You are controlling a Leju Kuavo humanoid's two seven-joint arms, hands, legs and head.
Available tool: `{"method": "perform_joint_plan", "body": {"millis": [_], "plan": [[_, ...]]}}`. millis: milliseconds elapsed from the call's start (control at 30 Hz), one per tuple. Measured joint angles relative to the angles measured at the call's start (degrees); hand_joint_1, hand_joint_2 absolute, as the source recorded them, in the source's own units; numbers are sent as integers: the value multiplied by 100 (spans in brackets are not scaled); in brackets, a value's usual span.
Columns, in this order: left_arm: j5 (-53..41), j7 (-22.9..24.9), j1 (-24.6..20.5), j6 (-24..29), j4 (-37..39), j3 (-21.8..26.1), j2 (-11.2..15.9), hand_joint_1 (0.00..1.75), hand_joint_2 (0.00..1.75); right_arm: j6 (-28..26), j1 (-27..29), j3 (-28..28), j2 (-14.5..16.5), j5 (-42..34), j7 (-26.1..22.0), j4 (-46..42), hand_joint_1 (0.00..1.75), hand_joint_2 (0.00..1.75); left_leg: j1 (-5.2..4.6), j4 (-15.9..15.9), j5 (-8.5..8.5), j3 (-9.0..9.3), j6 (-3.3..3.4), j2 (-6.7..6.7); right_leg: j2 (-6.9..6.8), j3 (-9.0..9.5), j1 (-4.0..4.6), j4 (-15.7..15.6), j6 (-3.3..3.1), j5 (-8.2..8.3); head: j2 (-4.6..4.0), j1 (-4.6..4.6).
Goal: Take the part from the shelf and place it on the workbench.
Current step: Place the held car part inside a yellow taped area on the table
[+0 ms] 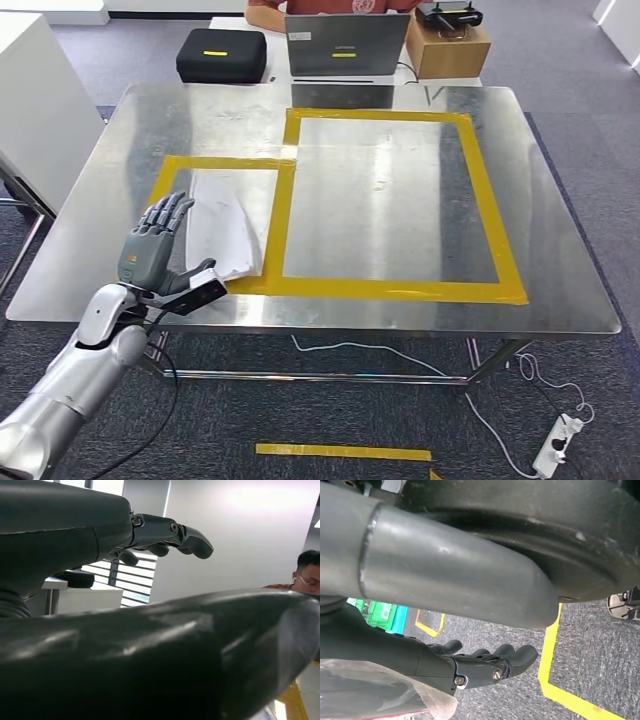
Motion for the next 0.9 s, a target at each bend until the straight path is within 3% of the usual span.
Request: {"method": "perform_joint_plan", "body": {"millis": [100, 200, 267, 367, 400, 433, 467, 533, 600, 667, 733, 800, 867, 900], "plan": [[26, -5, 22, -2, -55, 39, 13, 0, 0, -1, 0, 3, 0, 0, -5, 0, 0, 0, -24, 10, -14, 0, 27, 0, -2, 4, -24, -1, 31, -3, 0, 1], [50, -10, 43, -2, -99, 70, 36, 0, 0, -1, 0, 3, 0, 0, -9, 0, 0, 0, -36, -10, 13, 11, 95, 2, -1, 10, -49, -4, 89, 1, 0, -1], [64, -16, 49, -7, -128, 77, 46, 0, 0, -1, 0, 3, 0, 0, -10, 0, 0, 0, -12, -70, 69, 30, 157, 10, 1, -65, -47, 143, 112, -145, 0, 6], [87, -21, 83, -30, -150, 79, 44, 0, 0, -2, 0, 3, -7, 0, -7, 0, 0, 0, -1, -101, 106, 10, 200, 18, 6, -484, -38, 1115, 119, -706, 0, 25], [96, -21, 107, -44, -150, 78, 43, 0, 0, -2, 2, 3, -11, 0, -4, 0, 0, 0, -3, -99, 112, -3, 199, 18, 7, -623, -39, 1443, 125, -824, 0, 25], [106, -21, 131, -59, -150, 76, 39, 0, 0, -2, 4, 3, -15, 0, 0, 0, 0, 0, -2, -98, 120, -14, 194, 18, 6, -682, -40, 1599, 129, -833, 0, 25], [118, -21, 152, -74, -150, 75, 36, 0, 0, -2, 6, 3, -17, -1, 7, 1, 0, 0, 1, -95, 128, -24, 184, 17, 6, -646, -43, 1554, 131, -743, 0, 26], [147, -21, 177, -104, -151, 75, 30, 0, 0, -4, 3, 3, -22, -1, 16, 1, 0, 0, 13, -77, 146, -39, 151, 11, 5, -264, -53, 862, 124, -380, 0, 27], [168, -21, 181, -128, -157, 81, 31, 0, 0, -4, -10, 3, -24, -1, 19, 0, 0, 0, 7, -41, 169, -76, 84, -2, 26, 108, -45, 211, 101, -167, 0, 28], [170, -21, 182, -142, -167, 87, 33, 0, 0, -3, -16, 3, -24, -2, 17, 0, 0, 0, -4, -22, 211, -113, -1, -11, 52, 171, -23, 83, 53, -154, 0, 26], [171, -21, 195, -148, -172, 89, 34, 0, 0, -3, -9, 3, -24, -2, 19, 0, 0, 0, 10, -7, 211, -142, -73, -10, 46, 105, -26, 80, -41, -109, 0, 22], [178, -21, 209, -156, -172, 92, 40, 0, 0, -10, -2, 3, -24, -3, 26, 1, 0, 0, 27, 254, -93, -239, -132, -1, 21, 30, -35, 64, -150, -27, 0, 2], [196, -21, 222, -168, -172, 95, 44, 0, 0, -17, 0, 3, -24, -6, 36, 2, 0, 0, 34, 932, -636, -418, -172, 7, 2, -69, -22, 69, -209, 56, 0, -17], [209, -21, 233, -175, -172, 95, 43, 0, 0, -18, 1, 3, -24, -10, 41, 2, 0, 0, 36, 1277, -827, -485, -182, 7, -5, -129, -12, 77, -219, 98, 0, -19]]}}
